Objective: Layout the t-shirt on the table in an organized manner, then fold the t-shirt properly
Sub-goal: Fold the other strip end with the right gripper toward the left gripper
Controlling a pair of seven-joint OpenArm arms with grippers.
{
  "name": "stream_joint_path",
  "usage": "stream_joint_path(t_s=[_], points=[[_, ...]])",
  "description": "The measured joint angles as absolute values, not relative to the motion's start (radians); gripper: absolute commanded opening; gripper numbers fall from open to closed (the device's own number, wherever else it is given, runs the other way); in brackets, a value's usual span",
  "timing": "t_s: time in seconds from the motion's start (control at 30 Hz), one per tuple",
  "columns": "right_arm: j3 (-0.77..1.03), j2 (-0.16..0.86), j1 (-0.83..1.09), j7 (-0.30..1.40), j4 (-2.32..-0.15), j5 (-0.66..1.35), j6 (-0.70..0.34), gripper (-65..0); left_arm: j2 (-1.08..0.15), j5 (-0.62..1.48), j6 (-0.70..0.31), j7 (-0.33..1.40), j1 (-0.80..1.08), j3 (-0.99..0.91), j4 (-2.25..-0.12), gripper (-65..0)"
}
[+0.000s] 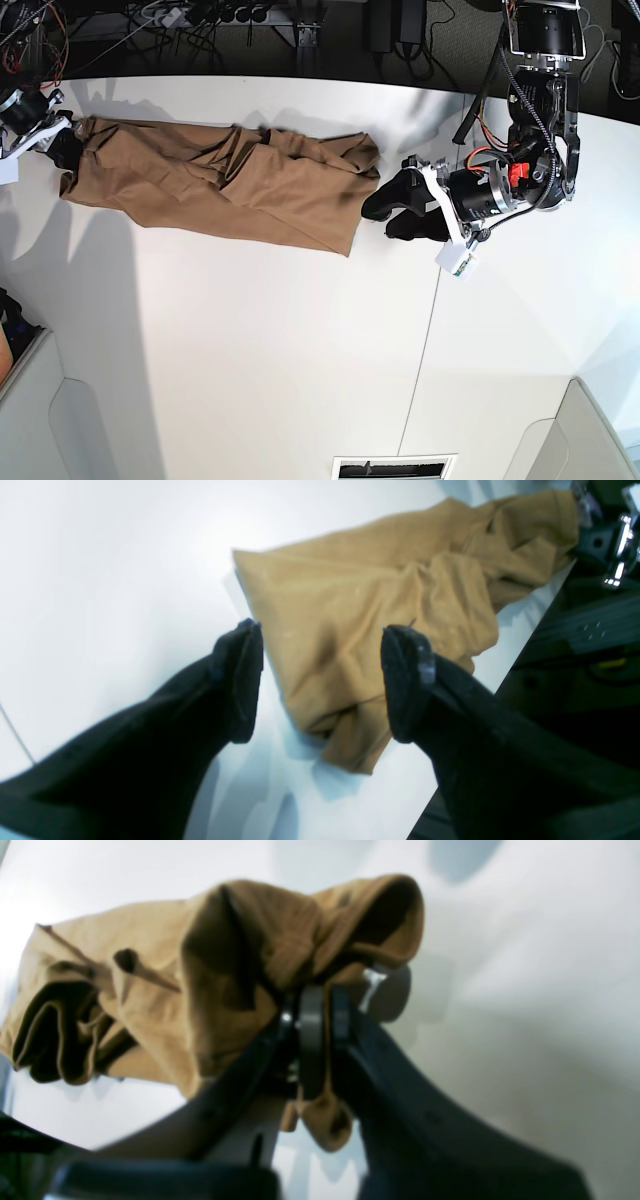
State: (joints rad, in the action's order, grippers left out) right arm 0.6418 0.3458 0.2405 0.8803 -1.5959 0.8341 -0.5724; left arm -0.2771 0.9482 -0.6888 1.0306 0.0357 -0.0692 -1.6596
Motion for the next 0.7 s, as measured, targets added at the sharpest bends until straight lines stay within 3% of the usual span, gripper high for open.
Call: stream_joint_path(t_s=[0.17,0.3,0.53,0.7], points=[[0.646,0.416,0.241,0.898,-1.596,0.863,-0.572,-65.0,-0.277,0.837,-0.689,1.000,0.046,-0.069,-1.662,-25.6],[0.659,0.414,0.241,0.948,-1.650,0.936,-0.591,-65.0,-0.281,0.771,-0.689,0.963,0.075,-0.061,-1.622,-25.7],[0.628,0.188,0.241,1.060,-1.943,1.056,-0.603,-65.0,-0.293,0.786,-0.693,0.917,0.075,-0.019,-1.517,-25.6],[0.508,0.121,0.228,1.022,-2.050,1.006,-0.603,-65.0,-0.251,0.810,-0.701,0.891,0.069,0.030,-1.467,-25.6]])
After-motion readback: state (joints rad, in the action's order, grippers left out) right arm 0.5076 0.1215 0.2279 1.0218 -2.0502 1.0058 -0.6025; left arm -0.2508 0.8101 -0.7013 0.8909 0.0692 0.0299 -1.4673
